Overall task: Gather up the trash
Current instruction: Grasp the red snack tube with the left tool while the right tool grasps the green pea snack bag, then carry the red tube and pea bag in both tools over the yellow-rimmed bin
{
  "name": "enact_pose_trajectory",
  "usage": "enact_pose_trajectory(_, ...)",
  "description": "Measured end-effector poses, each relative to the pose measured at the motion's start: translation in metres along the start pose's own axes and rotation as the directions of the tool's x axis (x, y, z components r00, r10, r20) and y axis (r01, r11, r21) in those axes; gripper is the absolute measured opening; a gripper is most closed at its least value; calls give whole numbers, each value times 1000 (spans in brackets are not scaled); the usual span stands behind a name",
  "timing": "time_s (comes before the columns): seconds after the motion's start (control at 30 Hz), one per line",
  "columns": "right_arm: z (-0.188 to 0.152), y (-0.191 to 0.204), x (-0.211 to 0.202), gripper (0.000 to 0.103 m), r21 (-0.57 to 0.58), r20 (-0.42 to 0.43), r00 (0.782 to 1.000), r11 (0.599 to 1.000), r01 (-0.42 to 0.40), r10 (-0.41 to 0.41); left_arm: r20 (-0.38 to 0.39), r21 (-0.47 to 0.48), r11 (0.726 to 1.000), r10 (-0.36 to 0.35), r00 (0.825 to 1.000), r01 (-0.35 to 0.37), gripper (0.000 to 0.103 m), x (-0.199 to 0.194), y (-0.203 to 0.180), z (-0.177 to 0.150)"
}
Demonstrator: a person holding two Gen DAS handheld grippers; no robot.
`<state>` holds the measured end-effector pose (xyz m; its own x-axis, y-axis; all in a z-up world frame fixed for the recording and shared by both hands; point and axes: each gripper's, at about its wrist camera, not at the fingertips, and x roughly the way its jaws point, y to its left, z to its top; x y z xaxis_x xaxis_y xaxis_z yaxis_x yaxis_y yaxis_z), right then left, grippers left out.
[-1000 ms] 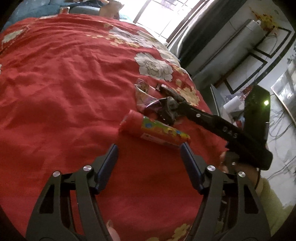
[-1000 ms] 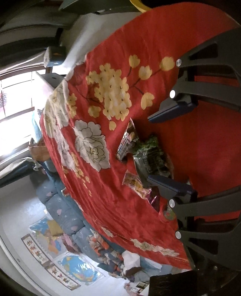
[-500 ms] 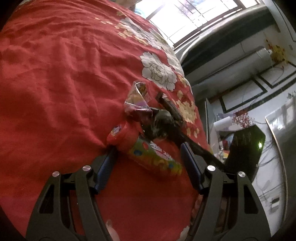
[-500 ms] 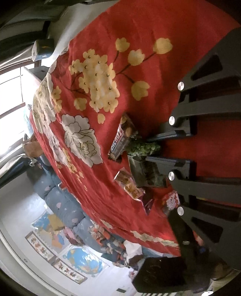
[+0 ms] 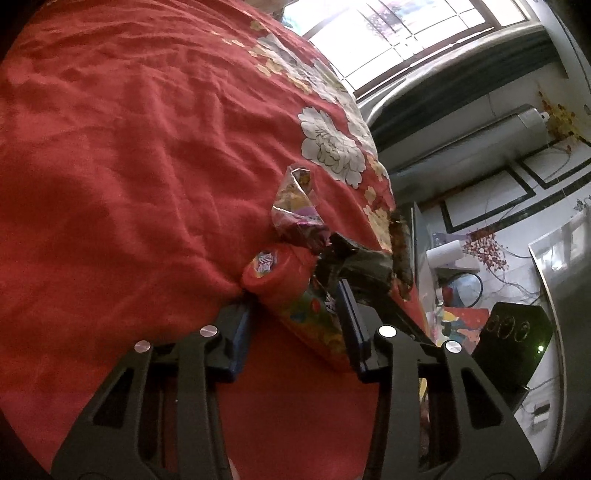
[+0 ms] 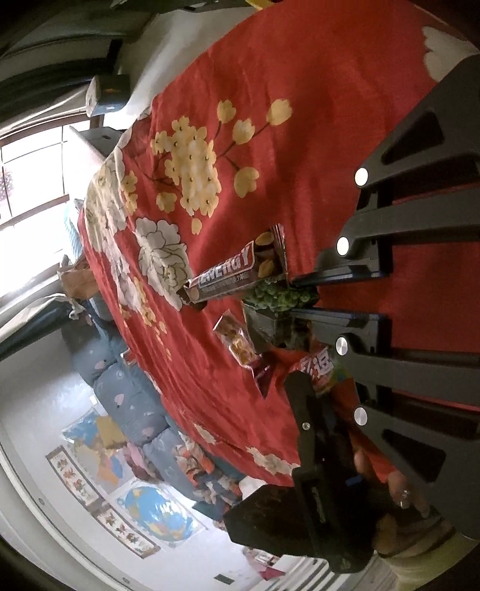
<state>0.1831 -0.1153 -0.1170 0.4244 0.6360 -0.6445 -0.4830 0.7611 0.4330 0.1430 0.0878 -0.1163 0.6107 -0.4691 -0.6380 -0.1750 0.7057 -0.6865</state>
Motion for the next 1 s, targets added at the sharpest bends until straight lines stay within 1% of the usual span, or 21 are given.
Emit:
enact_pose_trajectory(0.1,-1,-6,-11,11,50,19,999,998,-30,29,7,20,1000,-3,1000,3,32,-7,-3,-2)
enact_pose_trajectory(0.13,-2,-12,-16,11,86,30,999,995,-44,41,11,29,1000,-3,1000,3,31,-8,-4,-2)
enact_pose_trajectory(0.3,-4,-29,-32,11,210,52,994,973,-100,91,39,88,996,-2,999,-2,30,-16,-19,-3)
enact_pose_trajectory(0.37,-7,-36,-36,11,262,57,990,955,-136,126,49,117,993,-5,999,-1,29,-20,-27,-4)
enact_pose_trajectory(0.43,-12,-46,-39,11,338,60,984,924,-178,167,59,145,989,-6,998,-2,29,-22,-36,-5)
enact_pose_trajectory(0.47,-14,-50,-40,11,364,60,984,914,-179,168,67,162,987,-5,998,-6,28,-24,-40,-6)
enact_pose_trajectory(0.5,-14,-51,-42,11,365,56,987,917,-158,148,71,173,985,-5,997,-7,28,-26,-42,-7)
enact_pose_trajectory(0.53,-14,-49,-47,11,338,59,992,933,-124,110,75,184,983,-6,997,-8,28,-27,-45,-8)
enact_pose_trajectory(0.63,-10,-41,-58,11,284,78,995,956,-79,59,88,217,976,-8,996,-12,27,-31,-53,-11)
enact_pose_trajectory(0.93,-15,-35,-78,11,217,96,995,976,-5,-16,104,278,961,-28,994,-2,26,-36,-76,-18)
enact_pose_trajectory(1.0,-16,-33,-85,11,196,111,993,980,19,-42,112,300,954,-31,993,-4,26,-38,-83,-19)
